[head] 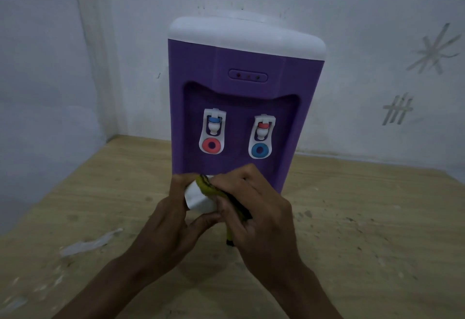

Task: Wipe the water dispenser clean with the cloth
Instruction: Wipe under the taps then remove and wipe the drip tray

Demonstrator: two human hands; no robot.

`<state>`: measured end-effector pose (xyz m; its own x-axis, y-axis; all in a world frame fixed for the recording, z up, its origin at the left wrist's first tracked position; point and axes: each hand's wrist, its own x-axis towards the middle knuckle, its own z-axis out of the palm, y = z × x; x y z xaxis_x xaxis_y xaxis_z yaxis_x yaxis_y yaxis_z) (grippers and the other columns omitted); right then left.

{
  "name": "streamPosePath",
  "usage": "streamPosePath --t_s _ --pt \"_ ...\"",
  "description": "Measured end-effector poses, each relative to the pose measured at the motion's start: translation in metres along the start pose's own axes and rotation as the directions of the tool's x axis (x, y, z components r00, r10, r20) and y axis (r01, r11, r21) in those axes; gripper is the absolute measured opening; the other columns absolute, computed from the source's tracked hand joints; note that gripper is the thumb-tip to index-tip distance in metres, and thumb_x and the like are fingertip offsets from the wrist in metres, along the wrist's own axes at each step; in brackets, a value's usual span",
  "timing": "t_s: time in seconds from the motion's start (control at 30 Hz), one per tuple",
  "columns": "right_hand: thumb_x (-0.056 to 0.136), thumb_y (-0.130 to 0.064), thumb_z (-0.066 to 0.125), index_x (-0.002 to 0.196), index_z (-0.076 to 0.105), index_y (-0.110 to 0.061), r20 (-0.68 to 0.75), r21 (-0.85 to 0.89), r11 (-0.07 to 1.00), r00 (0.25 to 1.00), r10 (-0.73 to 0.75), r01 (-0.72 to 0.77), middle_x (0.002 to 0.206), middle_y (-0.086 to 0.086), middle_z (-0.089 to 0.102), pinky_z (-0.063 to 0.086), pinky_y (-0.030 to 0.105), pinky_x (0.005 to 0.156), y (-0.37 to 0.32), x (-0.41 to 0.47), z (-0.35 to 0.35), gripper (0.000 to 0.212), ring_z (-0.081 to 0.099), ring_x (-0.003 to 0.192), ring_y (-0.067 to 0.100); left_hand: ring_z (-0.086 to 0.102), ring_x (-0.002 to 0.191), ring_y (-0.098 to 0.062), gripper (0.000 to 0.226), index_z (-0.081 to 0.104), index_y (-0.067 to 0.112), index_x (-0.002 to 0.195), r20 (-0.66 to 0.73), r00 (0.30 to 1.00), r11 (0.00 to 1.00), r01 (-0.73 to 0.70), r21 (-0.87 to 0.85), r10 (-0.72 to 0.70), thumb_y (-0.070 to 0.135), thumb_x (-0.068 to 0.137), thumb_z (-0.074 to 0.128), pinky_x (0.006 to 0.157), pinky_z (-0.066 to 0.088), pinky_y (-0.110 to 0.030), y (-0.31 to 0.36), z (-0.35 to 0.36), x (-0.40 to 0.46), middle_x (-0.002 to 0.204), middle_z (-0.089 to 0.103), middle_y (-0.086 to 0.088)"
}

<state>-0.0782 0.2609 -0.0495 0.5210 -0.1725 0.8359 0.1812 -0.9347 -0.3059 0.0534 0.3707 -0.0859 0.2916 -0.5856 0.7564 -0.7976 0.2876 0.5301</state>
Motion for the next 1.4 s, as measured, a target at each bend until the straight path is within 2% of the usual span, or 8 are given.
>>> streamPosePath --t_s 0.13,0.33,0.63,0.8,0.93,1.07,1.3,1.4 --pt "0.101 -0.023 0.062 0.124 0.068 -0.024 0.019 -0.109 0.993 0.999 0.051 -0.049 0.106 -0.010 0.060 0.054 0.029 0.068 0.012 0.001 -0.005 0.023 0.061 0.091 0.006 0.059 0.110 0.015 0.054 0.035 0.043 0.134 -0.018 1.000 1.000 0.011 -0.001 -0.011 0.063 0.091 0.061 0.084 0.045 -0.002 0.009 0.002 0.000 0.130 0.048 0.041" --pt "0.102 -0.033 0.057 0.125 0.065 -0.032 0.065 -0.306 0.944 0.986 0.151 -0.124 0.106 -0.017 0.059 0.053 0.020 0.067 0.031 -0.003 -0.011 0.024 0.059 0.087 0.001 0.058 0.112 0.015 0.063 0.036 0.038 0.134 -0.029 0.999 0.999 -0.027 0.028 0.027 0.042 0.084 0.073 0.083 0.046 -0.001 0.011 0.000 0.003 0.133 0.047 0.042" --pt "0.099 -0.018 0.066 0.120 0.071 -0.020 -0.013 -0.017 0.996 0.996 0.085 -0.085 0.104 -0.007 0.063 0.052 0.029 0.072 0.011 0.000 -0.003 0.021 0.061 0.092 0.006 0.053 0.113 0.022 0.052 0.039 0.033 0.130 -0.071 0.997 1.000 -0.011 0.017 0.012 0.063 0.092 0.058 0.087 0.042 0.002 0.013 0.002 0.002 0.134 0.043 0.045" --pt "0.101 -0.027 0.063 0.125 0.068 -0.027 0.002 -0.201 0.967 0.987 0.159 -0.156 0.105 -0.013 0.061 0.054 0.026 0.070 0.043 -0.009 -0.006 0.024 0.059 0.090 0.001 0.054 0.116 0.019 0.059 0.042 0.014 0.128 -0.109 0.993 0.999 -0.045 -0.001 0.044 0.057 0.093 0.062 0.087 0.043 0.000 0.020 0.003 0.003 0.136 0.043 0.044" --pt "0.101 -0.033 0.064 0.120 0.067 -0.035 0.049 -0.340 0.907 0.959 0.279 -0.247 0.102 -0.018 0.058 0.052 0.024 0.063 0.077 -0.021 -0.012 0.020 0.058 0.084 0.002 0.059 0.111 0.014 0.052 0.039 0.034 0.130 -0.097 0.995 0.999 -0.017 -0.039 0.013 0.061 0.092 0.062 0.078 0.049 -0.003 0.024 0.003 0.002 0.132 0.048 0.042" --pt "0.101 -0.037 0.063 0.117 0.064 -0.041 0.072 -0.366 0.871 0.924 0.376 -0.326 0.102 -0.016 0.061 0.056 0.036 0.064 0.100 -0.034 -0.015 0.016 0.061 0.087 0.005 0.061 0.109 0.013 0.052 0.037 0.041 0.131 -0.092 0.996 0.999 -0.004 -0.045 0.000 0.063 0.090 0.062 0.075 0.051 -0.005 0.025 0.003 0.003 0.129 0.051 0.040" --pt "0.101 -0.034 0.063 0.117 0.067 -0.036 0.029 -0.317 0.878 0.921 0.387 -0.359 0.103 -0.015 0.063 0.057 0.033 0.068 0.098 -0.032 -0.011 0.016 0.061 0.088 0.003 0.060 0.110 0.014 0.051 0.035 0.054 0.132 -0.137 0.990 0.998 0.003 -0.066 -0.012 0.065 0.090 0.061 0.077 0.052 -0.005 0.028 -0.001 0.007 0.129 0.047 0.041" --pt "0.099 -0.027 0.067 0.118 0.070 -0.031 0.019 -0.228 0.919 0.943 0.333 -0.320 0.104 -0.015 0.064 0.056 0.031 0.072 0.083 -0.029 -0.005 0.020 0.062 0.091 0.003 0.061 0.109 0.014 0.052 0.038 0.041 0.129 -0.151 0.988 0.997 0.015 -0.069 -0.026 0.065 0.090 0.061 0.076 0.052 -0.005 0.026 0.000 0.007 0.128 0.049 0.042"
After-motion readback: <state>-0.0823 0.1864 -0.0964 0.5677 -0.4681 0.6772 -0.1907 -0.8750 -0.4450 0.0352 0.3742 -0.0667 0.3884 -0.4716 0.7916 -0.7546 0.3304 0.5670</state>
